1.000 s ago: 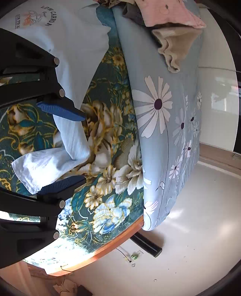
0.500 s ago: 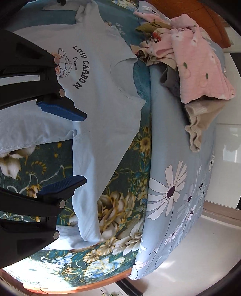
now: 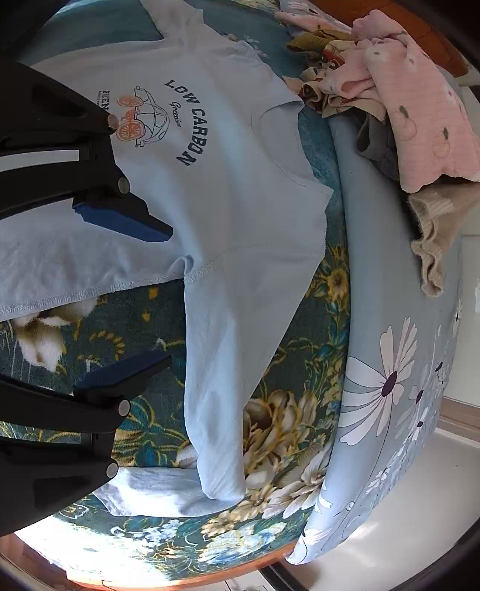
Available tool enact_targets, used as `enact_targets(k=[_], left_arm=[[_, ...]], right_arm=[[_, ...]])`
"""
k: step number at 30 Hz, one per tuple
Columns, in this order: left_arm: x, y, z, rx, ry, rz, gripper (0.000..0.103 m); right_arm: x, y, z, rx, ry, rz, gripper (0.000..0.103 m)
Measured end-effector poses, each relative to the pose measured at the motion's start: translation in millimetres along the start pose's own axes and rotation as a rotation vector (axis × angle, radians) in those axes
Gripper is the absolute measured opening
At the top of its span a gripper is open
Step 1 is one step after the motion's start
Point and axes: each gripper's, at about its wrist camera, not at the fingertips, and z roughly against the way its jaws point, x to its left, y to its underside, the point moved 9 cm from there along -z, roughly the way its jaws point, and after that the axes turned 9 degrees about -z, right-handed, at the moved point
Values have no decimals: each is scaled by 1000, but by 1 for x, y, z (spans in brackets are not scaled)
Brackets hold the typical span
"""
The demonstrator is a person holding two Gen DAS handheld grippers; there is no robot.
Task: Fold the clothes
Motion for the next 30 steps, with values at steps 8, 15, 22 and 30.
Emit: enact_targets(k=[8, 15, 22, 30], left_arm=[[37, 40, -22, 97, 212, 422, 64], [41, 35, -12, -29, 324, 522, 4], [21, -11, 52, -294, 137, 267, 4], [-216, -9, 136, -415, 449, -296, 4]], right_arm=[[33, -1, -8, 29, -33, 25, 63], [50, 2, -9, 25, -46, 68, 63], [30, 5, -17, 50, -67, -31, 63], [3, 16, -36, 99, -63, -168, 63]])
